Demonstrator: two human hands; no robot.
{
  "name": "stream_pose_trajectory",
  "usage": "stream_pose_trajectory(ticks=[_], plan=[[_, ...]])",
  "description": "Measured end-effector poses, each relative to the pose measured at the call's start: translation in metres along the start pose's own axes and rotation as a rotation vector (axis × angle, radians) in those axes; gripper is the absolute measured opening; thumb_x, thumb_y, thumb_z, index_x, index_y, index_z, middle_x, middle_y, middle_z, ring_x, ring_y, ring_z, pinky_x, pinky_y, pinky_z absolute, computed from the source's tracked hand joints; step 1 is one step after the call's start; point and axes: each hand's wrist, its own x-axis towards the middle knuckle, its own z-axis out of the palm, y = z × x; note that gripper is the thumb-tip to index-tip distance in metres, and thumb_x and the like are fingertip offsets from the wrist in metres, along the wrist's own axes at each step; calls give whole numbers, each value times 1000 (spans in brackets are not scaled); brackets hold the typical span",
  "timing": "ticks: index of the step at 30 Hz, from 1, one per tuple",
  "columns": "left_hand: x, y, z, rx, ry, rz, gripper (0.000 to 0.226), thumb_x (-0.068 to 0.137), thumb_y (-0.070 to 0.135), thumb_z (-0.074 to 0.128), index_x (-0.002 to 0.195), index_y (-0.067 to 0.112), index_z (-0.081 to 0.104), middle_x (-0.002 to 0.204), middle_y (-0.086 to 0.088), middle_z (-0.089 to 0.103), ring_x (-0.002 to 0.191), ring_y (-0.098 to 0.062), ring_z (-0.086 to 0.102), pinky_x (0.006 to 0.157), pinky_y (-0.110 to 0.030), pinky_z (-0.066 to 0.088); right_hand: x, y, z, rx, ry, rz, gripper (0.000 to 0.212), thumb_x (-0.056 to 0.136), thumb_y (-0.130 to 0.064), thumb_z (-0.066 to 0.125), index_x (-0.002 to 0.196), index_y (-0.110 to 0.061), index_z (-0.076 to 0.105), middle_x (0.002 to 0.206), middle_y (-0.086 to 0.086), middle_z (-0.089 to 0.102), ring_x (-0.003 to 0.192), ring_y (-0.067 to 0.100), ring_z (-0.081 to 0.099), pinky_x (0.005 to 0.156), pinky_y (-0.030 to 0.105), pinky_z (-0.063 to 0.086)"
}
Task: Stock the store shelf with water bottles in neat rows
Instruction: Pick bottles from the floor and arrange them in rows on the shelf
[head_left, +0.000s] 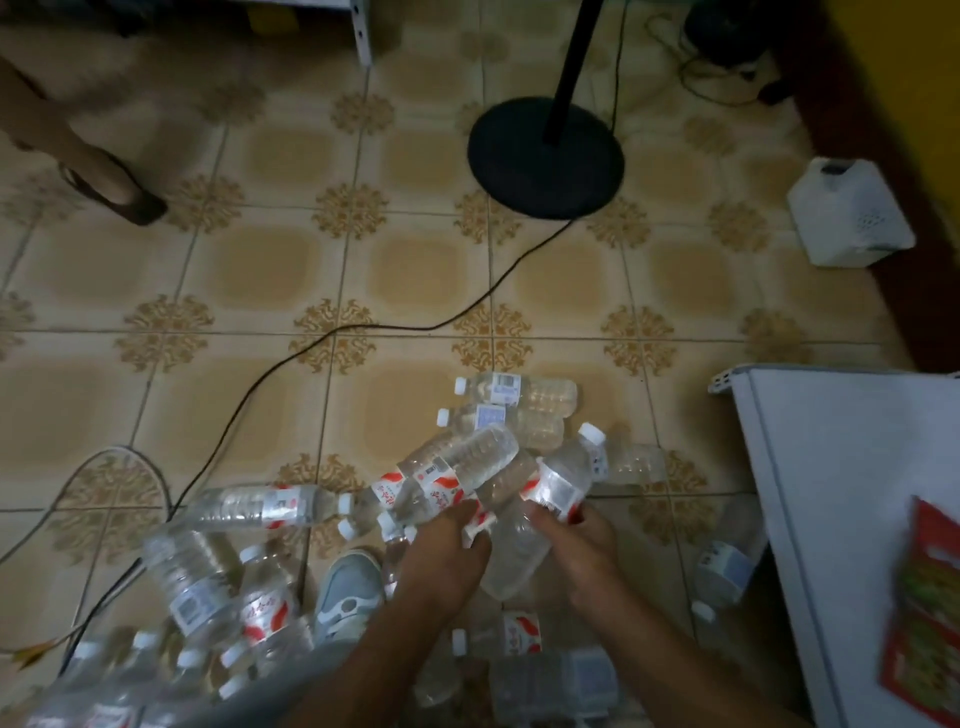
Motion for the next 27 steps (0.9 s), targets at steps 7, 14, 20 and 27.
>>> stream_pose_trajectory(ticks=[7,14,20,27], plan=[[-71,129,2,-233,-73,202,34,90,27,47,119,28,65,119,7,65,107,-12,62,96,-31,48,-106,-88,-101,8,-6,-317,24,78,-14,81,98,-21,69,90,-4,75,80,11,70,63,17,53],[-198,252,30,-374,-216,484,41,83,1,47,98,27,76,93,6,75,92,-14,70,89,-39,54,-243,-134,-229,94,203,-606,46,66,-32,88,105,-15,73,95,-3,77,92,15,72,85,37,57],[-334,335,69,-497,-331,702,41,87,-4,49,101,26,73,92,11,74,84,-3,70,70,-19,55,-381,-151,-325,168,470,-832,31,78,-24,80,107,-20,69,95,-3,75,88,14,72,82,41,59],[-474,399,120,-445,-604,952,35,94,2,47,110,22,70,100,7,74,89,-7,70,72,-24,58,-516,-120,-425,235,834,-962,33,74,-22,84,102,-23,68,92,-6,75,83,7,71,77,30,59]])
